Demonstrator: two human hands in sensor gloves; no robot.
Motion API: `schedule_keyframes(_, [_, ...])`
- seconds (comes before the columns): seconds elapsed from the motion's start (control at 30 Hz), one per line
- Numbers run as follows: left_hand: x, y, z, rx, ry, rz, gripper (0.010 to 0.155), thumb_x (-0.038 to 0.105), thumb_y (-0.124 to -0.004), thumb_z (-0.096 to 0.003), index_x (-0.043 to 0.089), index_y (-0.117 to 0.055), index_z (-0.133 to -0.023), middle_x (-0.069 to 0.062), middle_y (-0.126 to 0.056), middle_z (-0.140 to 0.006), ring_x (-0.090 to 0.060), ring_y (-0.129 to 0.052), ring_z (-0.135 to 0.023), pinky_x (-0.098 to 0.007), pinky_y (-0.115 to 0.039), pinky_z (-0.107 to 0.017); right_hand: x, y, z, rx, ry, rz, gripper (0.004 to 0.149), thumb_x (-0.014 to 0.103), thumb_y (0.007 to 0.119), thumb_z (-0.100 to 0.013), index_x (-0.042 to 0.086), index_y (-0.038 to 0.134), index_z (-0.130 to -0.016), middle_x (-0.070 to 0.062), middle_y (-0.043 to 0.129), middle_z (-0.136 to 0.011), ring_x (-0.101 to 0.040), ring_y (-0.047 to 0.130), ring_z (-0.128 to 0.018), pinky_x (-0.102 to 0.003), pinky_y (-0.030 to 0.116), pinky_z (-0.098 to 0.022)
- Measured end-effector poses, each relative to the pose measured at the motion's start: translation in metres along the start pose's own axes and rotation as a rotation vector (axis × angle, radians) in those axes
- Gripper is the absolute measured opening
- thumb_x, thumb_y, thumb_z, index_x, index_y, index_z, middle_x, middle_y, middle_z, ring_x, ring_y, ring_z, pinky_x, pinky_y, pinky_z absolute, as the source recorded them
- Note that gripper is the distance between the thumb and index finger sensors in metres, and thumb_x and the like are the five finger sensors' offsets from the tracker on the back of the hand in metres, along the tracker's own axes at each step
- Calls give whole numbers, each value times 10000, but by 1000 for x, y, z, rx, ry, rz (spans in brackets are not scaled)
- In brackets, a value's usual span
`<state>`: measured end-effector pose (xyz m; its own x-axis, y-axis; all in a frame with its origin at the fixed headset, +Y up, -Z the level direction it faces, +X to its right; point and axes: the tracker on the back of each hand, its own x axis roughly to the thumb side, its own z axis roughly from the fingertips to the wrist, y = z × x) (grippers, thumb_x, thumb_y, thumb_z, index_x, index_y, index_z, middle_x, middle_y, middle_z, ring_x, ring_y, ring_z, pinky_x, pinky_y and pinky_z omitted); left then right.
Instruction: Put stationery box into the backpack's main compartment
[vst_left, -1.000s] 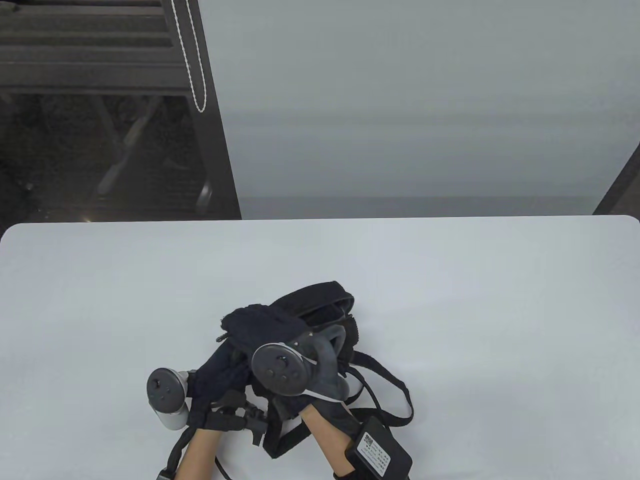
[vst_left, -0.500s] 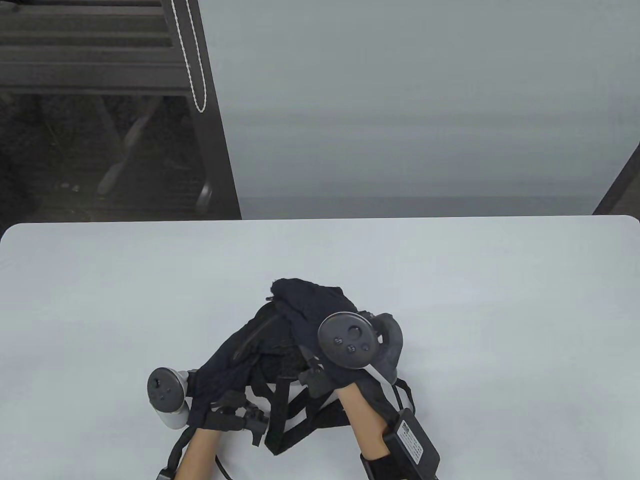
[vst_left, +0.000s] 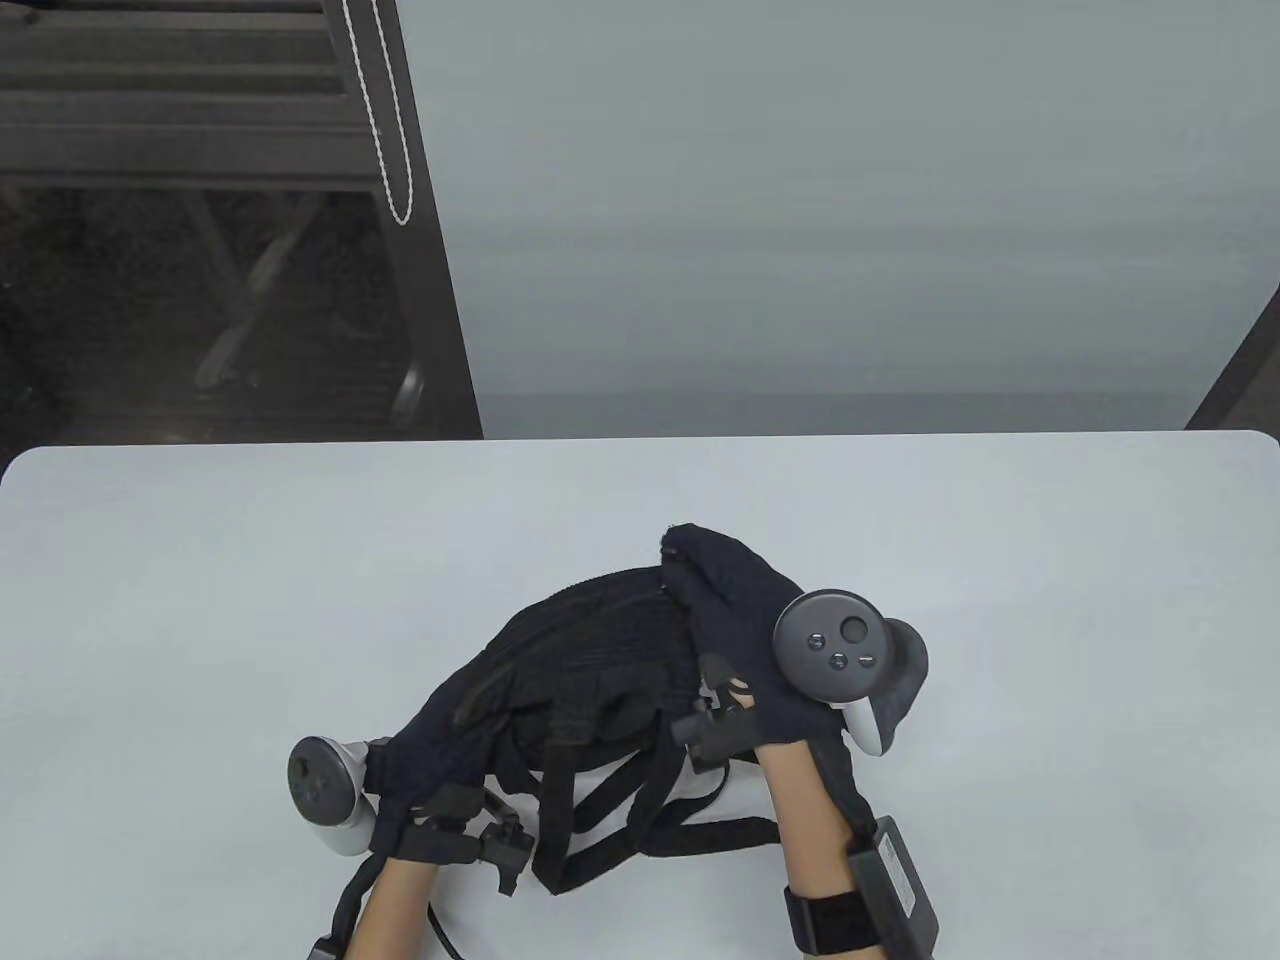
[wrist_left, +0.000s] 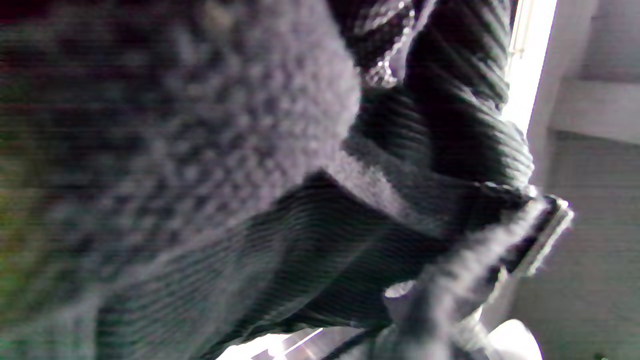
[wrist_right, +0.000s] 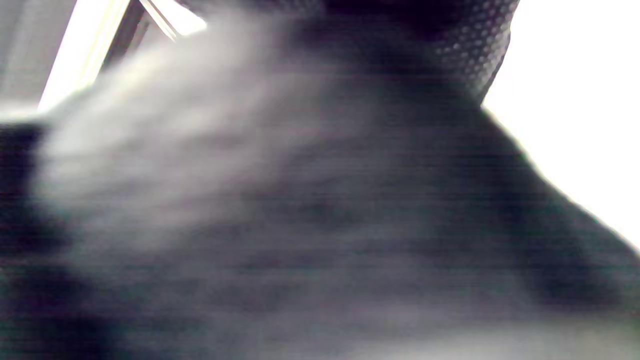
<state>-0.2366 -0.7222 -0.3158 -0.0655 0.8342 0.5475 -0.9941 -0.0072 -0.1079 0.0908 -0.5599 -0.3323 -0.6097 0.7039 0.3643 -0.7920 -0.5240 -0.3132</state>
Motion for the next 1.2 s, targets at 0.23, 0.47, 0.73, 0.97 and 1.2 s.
schedule_keyframes(0.23, [-3,7,1,59,28,141,447,285,-760,-548,315,-784,-993,-103,-877,-904,-445,-917,-833,-659,-736,-616,-47,4,10,60,80,55,375,326,842,-495,255,846,-863,-20,978,-807,-238,987,-695,-407,824,-533])
schedule_keyframes(0.47, [-8,2,2,59,55,271,442,273,-763,-552,290,-790,-992,-125,-880,-886,-463,-937,-793,-652,-784,-580,-90,47,40,236,152,66,371,339,793,-530,245,816,-888,-34,937,-836,-263,944,-724,-449,781,-559])
schedule_keyframes(0.73, [-8,7,0,25,59,175,443,286,-762,-552,301,-783,-995,-112,-884,-885,-441,-956,-784,-631,-793,-585,-97,39,58,154,78,16,376,360,813,-546,265,797,-909,-28,895,-901,-284,900,-787,-465,751,-588])
schedule_keyframes(0.97, [-7,9,1,55,51,180,448,289,-761,-555,308,-770,-1003,-107,-871,-901,-441,-941,-805,-634,-775,-601,-82,6,83,88,-84,173,471,384,809,-548,278,715,-998,-27,780,-1039,-299,778,-927,-498,657,-671])
schedule_keyframes(1.2, [-6,15,2,89,48,172,451,293,-759,-557,310,-762,-1008,-103,-864,-909,-439,-932,-815,-631,-768,-610,-111,1,108,57,-39,334,509,428,763,-564,285,662,-1043,-24,693,-1111,-300,649,-1018,-529,536,-725])
